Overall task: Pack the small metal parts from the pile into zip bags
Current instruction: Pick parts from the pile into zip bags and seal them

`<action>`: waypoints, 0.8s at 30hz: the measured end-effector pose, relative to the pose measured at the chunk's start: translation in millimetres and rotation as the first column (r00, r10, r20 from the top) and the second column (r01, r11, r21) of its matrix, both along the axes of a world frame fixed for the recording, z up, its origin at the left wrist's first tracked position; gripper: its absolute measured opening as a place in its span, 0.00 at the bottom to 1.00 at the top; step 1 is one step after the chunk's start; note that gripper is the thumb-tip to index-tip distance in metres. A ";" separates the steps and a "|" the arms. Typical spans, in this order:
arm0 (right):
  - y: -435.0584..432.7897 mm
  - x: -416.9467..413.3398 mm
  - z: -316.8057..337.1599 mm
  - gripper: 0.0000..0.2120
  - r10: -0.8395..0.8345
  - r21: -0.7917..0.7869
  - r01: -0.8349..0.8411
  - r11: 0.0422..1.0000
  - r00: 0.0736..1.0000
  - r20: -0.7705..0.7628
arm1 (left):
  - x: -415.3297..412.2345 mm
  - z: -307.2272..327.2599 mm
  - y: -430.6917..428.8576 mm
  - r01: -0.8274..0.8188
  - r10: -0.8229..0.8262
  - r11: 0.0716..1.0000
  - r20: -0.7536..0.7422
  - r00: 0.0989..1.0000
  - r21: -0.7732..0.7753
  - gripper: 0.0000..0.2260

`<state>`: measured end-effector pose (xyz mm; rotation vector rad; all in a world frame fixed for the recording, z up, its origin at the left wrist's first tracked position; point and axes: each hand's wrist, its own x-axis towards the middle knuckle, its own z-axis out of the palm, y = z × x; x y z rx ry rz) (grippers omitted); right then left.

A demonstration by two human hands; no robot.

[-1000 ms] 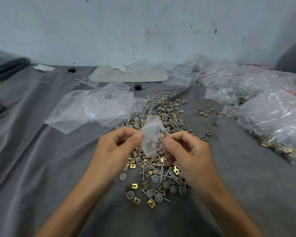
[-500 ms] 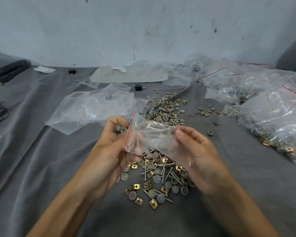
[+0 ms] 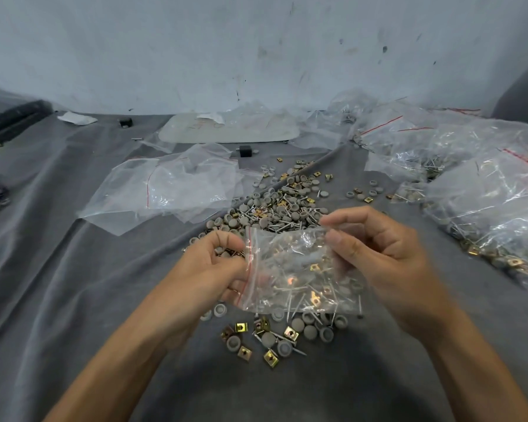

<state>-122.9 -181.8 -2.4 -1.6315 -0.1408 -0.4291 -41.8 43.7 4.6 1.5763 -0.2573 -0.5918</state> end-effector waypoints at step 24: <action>-19.6 -8.5 19.7 0.11 -0.437 -0.174 0.429 0.886 0.900 -0.006 | -11.4 -1.3 -3.7 0.180 -0.151 0.983 0.399 0.905 -0.038 0.22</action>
